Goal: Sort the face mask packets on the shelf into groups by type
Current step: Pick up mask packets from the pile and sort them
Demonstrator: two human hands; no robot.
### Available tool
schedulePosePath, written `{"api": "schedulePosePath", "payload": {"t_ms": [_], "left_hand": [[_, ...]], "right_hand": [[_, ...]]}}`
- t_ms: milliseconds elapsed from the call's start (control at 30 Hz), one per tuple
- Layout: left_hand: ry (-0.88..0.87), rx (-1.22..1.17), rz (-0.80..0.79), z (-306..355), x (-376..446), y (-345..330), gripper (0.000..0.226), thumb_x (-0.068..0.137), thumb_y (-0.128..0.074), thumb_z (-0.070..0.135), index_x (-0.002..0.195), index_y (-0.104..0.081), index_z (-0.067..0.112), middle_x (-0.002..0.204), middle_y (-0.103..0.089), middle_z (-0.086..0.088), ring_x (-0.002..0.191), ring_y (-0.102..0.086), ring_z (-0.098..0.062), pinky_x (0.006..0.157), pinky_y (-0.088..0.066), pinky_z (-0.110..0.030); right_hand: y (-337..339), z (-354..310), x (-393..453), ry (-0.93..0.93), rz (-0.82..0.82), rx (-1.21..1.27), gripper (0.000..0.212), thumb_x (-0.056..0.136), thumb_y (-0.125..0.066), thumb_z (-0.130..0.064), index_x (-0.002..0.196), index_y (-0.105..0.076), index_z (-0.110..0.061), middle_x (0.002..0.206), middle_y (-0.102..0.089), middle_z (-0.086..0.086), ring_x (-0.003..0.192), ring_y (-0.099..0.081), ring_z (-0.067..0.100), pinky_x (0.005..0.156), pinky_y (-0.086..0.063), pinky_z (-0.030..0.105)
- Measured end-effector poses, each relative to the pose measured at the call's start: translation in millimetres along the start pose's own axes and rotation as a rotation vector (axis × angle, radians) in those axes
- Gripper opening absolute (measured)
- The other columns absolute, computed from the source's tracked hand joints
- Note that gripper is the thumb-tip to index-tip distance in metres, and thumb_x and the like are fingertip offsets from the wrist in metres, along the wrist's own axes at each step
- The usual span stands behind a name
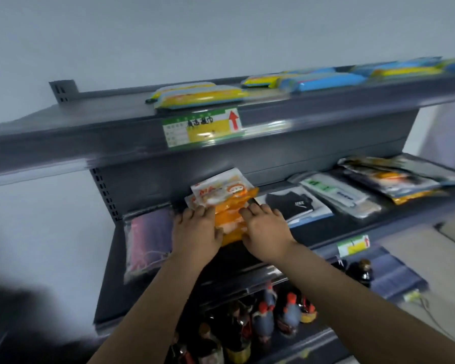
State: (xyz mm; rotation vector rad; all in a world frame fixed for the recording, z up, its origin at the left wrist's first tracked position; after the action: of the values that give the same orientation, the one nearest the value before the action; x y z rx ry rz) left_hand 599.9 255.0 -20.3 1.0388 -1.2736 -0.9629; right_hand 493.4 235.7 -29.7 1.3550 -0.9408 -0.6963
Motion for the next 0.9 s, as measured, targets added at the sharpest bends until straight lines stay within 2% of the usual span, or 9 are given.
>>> {"api": "schedulePosePath", "payload": {"t_ms": [167, 567, 733, 900], "left_hand": [[-0.085, 0.016, -0.022, 80, 9, 6, 0.049, 0.092, -0.042, 0.043, 0.136, -0.038, 0.022, 0.141, -0.044, -0.002, 0.131, -0.036, -0.028, 0.108, -0.026, -0.041], [-0.311, -0.039, -0.022, 319, 15, 15, 0.051, 0.093, -0.041, 0.043, 0.139, -0.035, 0.02, 0.141, -0.044, -0.004, 0.129, -0.039, -0.027, 0.104, -0.031, -0.039], [-0.349, -0.026, -0.021, 385, 21, 15, 0.047, 0.092, -0.043, 0.043, 0.133, -0.039, 0.02, 0.134, -0.048, -0.006, 0.124, -0.042, -0.029, 0.099, -0.033, -0.039], [-0.361, -0.03, -0.027, 430, 39, 11, 0.049, 0.093, -0.042, 0.043, 0.135, -0.038, 0.019, 0.137, -0.046, -0.006, 0.125, -0.041, -0.029, 0.1, -0.032, -0.041]], "right_hand": [[22, 77, -37, -0.119, 0.002, -0.078, 0.044, 0.09, -0.047, -0.027, 0.13, -0.041, -0.01, 0.134, -0.043, 0.01, 0.126, -0.037, 0.031, 0.101, -0.031, 0.041], [78, 293, -165, -0.393, 0.041, -0.189, 0.046, 0.092, -0.047, -0.028, 0.134, -0.037, -0.014, 0.137, -0.041, 0.008, 0.128, -0.035, 0.03, 0.101, -0.03, 0.04], [89, 358, -195, -0.468, 0.034, -0.208, 0.049, 0.091, -0.046, -0.031, 0.137, -0.037, -0.015, 0.141, -0.04, 0.007, 0.131, -0.033, 0.028, 0.102, -0.031, 0.039], [90, 401, -203, -0.491, 0.034, -0.196, 0.05, 0.091, -0.046, -0.033, 0.138, -0.038, -0.016, 0.142, -0.04, 0.006, 0.129, -0.036, 0.028, 0.101, -0.031, 0.039]]}}
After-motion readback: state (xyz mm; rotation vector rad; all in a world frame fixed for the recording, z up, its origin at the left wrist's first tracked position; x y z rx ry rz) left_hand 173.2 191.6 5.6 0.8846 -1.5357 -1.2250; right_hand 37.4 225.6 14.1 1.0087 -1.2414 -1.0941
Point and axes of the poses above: each hand's wrist, its own x-axis towards the middle knuckle, its own y-axis out of the back of the hand, z = x × y, the point moved 10 cm from there along x, towards the middle knuckle
